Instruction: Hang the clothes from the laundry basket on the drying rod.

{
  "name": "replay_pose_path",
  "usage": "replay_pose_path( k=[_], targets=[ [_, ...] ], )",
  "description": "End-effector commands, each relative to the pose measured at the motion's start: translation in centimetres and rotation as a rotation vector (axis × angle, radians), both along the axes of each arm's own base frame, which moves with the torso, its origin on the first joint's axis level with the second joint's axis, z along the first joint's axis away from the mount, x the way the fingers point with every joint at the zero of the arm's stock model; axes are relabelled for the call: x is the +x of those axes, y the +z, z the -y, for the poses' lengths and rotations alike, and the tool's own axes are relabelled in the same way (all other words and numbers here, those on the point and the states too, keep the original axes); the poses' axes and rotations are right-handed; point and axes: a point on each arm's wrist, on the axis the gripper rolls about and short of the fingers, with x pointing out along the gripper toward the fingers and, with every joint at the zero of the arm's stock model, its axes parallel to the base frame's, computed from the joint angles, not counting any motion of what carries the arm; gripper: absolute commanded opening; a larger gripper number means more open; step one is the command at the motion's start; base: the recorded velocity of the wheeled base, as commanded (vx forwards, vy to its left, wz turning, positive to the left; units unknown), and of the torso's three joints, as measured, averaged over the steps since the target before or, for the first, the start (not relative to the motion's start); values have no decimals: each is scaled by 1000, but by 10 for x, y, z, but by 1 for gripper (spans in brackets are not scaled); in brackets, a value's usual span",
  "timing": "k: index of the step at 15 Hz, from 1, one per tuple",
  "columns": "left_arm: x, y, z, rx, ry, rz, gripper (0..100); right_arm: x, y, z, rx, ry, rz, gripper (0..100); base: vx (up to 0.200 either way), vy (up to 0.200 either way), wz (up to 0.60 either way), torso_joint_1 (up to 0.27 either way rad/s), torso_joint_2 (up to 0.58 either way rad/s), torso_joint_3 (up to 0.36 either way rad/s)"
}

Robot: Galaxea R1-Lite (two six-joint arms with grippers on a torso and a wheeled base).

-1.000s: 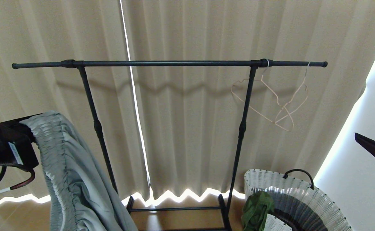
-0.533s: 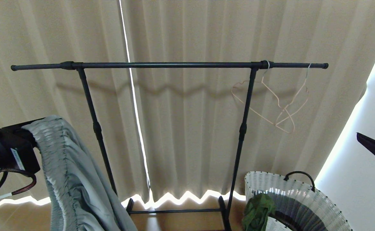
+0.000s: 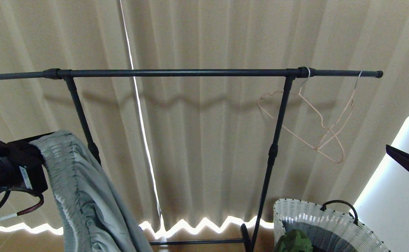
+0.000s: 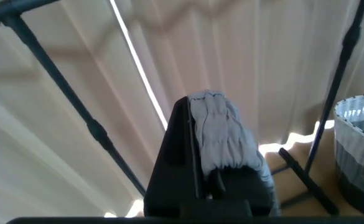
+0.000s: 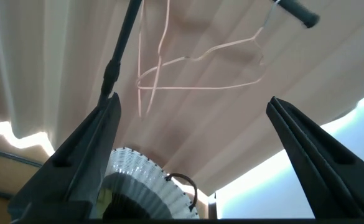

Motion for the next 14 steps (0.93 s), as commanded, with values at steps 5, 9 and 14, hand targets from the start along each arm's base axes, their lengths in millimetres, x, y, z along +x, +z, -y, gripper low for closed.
replay_pose_path(
  k=[5,9,14],
  targets=[
    [-1,-1,-1,5,6,4,0,-1,0,0,0,0,3,100,0,0,0,0,0,0],
    [0,-1,-1,-2,4,19,0,-2,0,0,-1,-3,6,100,0,-50,0,1,1,1],
    [-1,-1,-1,1,4,19,0,-2,0,0,-2,-3,6,100,0,-200,0,2,2,0]
  ],
)
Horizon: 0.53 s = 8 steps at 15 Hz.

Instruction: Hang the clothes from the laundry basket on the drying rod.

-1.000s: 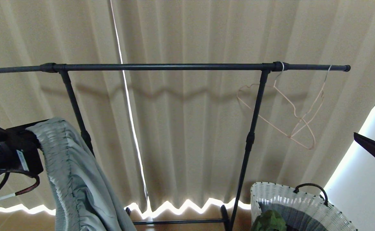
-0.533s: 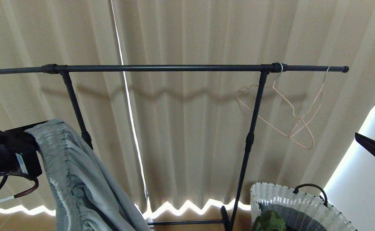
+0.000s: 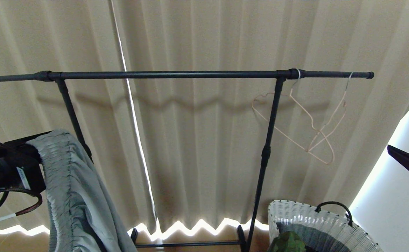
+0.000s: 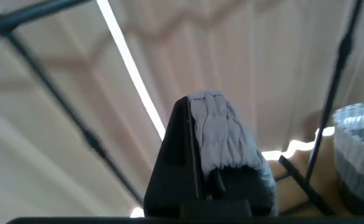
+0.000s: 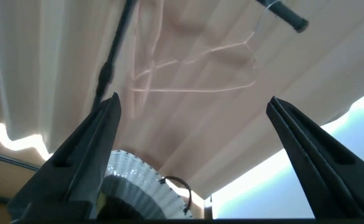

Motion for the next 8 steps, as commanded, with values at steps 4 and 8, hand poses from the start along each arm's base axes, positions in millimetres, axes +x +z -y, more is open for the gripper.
replay_pose_path(
  k=[4,8],
  targets=[
    [0,0,0,2,0,-1,0,-1,1,0,-1,3,8,100,0,-150,0,-2,5,-2],
    [-1,-3,0,2,1,-8,0,-1,3,-1,-2,4,14,100,0,0,0,0,0,0]
  ],
)
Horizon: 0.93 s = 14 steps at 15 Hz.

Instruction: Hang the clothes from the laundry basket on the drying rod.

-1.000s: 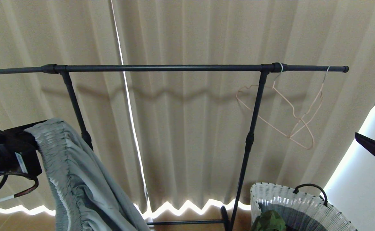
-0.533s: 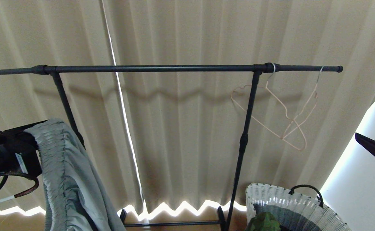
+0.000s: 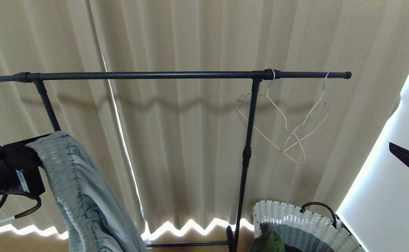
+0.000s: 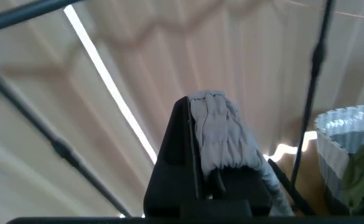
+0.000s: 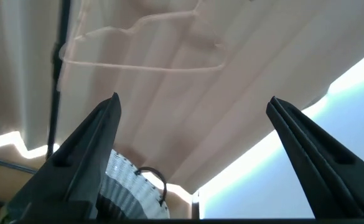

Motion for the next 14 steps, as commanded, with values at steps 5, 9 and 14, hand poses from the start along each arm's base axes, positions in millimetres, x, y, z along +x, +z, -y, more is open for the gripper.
replay_pose_path(
  k=[5,9,14],
  targets=[
    [1,3,0,-8,0,7,0,1,3,0,0,-1,9,100,40,0,0,0,1,0],
    [3,4,1,-10,-3,7,0,3,5,1,0,-1,13,100,200,0,0,-3,4,5],
    [3,-1,1,-1,-5,-10,0,7,3,1,4,2,-5,100,160,0,0,8,1,-1]
  ],
)
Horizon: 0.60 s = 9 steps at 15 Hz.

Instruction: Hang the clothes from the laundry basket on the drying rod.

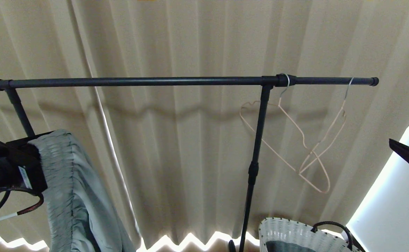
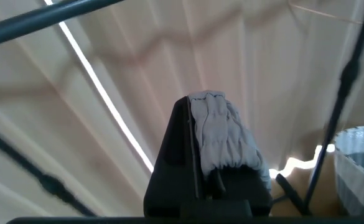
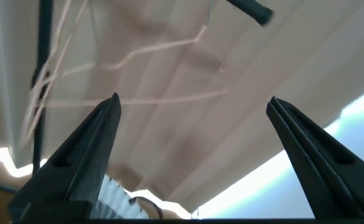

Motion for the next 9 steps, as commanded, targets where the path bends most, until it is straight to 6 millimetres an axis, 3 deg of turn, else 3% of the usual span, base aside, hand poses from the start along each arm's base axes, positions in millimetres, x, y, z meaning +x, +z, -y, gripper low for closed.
replay_pose_path(
  k=[1,5,9],
  targets=[
    [0,-5,0,7,0,-15,0,5,-3,1,3,2,-22,100,0,0,0,0,0,0],
    [0,-5,0,4,-4,-14,0,32,-8,1,17,30,-84,100,0,0,0,0,0,0],
    [-3,-9,5,6,-37,-28,0,79,-4,-28,248,112,-171,100,0,0,0,0,0,0]
  ],
)
